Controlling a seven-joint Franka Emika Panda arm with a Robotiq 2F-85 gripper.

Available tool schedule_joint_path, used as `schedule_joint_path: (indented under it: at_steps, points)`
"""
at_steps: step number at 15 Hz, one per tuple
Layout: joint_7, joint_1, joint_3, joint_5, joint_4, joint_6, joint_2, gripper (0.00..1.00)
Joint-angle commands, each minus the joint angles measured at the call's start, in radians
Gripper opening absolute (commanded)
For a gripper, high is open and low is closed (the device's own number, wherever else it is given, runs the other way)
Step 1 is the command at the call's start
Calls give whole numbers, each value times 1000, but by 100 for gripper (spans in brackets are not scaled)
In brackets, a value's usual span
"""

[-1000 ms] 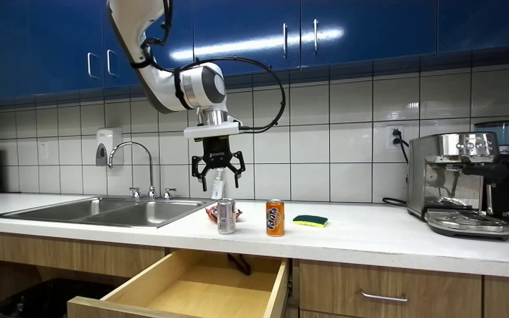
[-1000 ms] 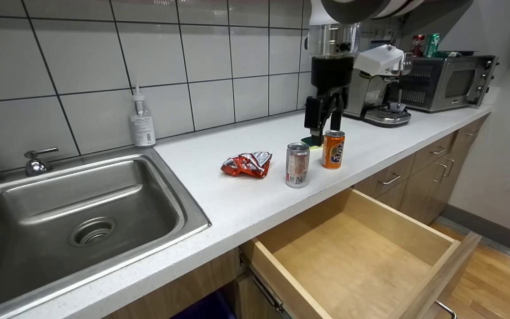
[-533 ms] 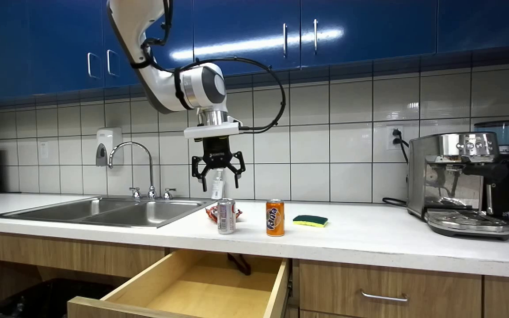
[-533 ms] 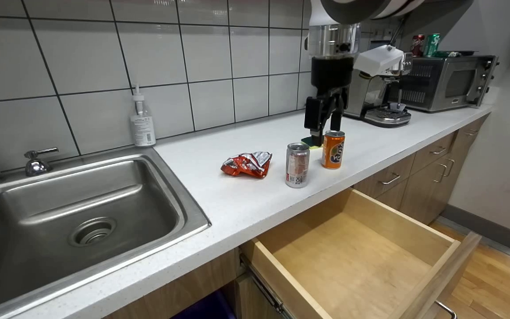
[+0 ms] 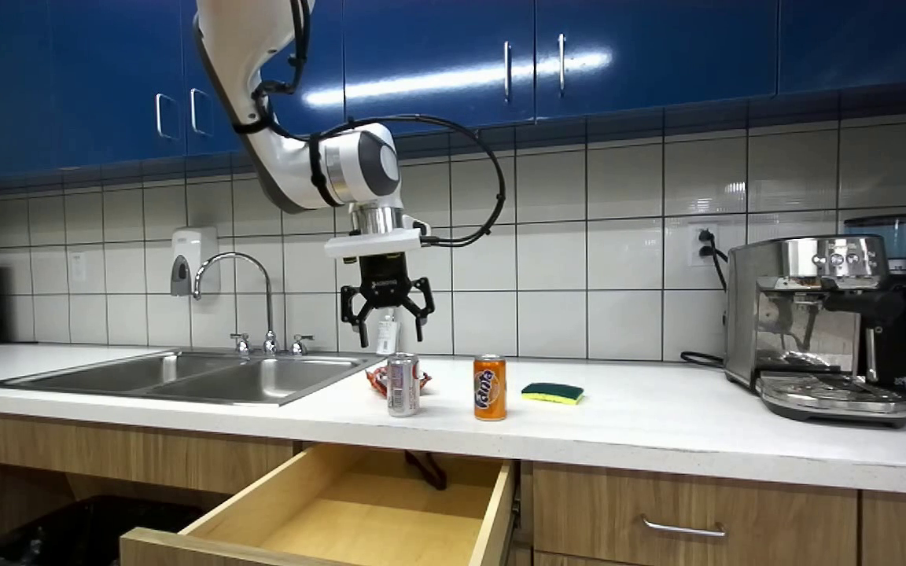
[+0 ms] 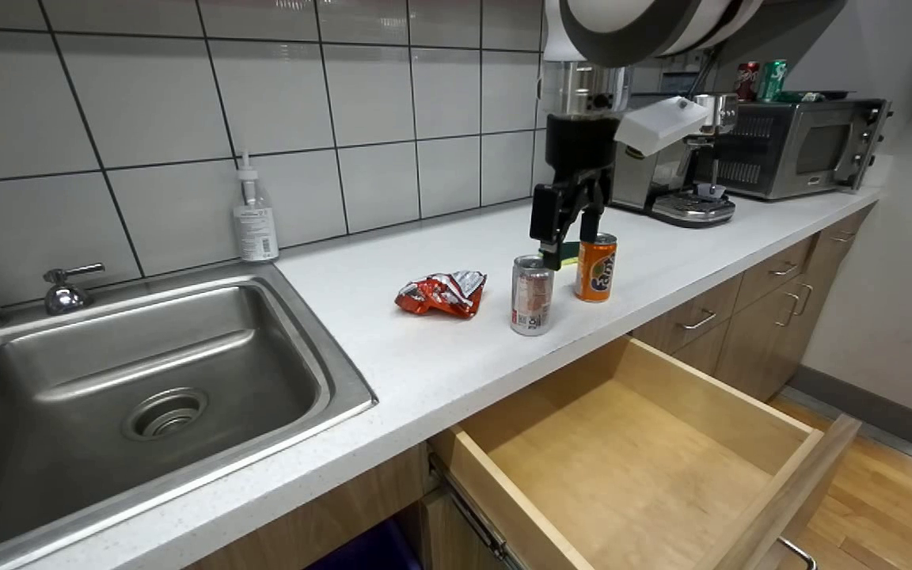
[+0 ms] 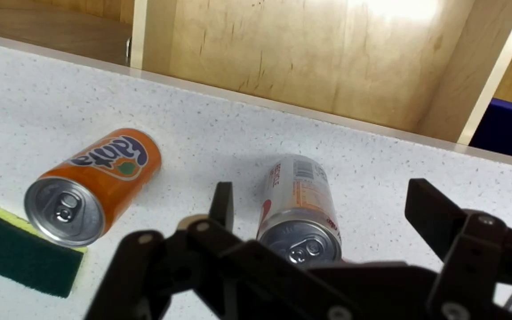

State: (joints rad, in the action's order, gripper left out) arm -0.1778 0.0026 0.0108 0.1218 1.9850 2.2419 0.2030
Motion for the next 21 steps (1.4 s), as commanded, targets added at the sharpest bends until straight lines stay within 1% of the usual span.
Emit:
schedule_joint_path:
  at_steps: [1, 6, 21]
  points:
    - [62, 3, 1, 14, -33, 24, 37, 100]
    - [73, 1, 1, 8, -80, 29, 92, 100]
    - [47, -5, -9, -18, -292, -10, 269, 100]
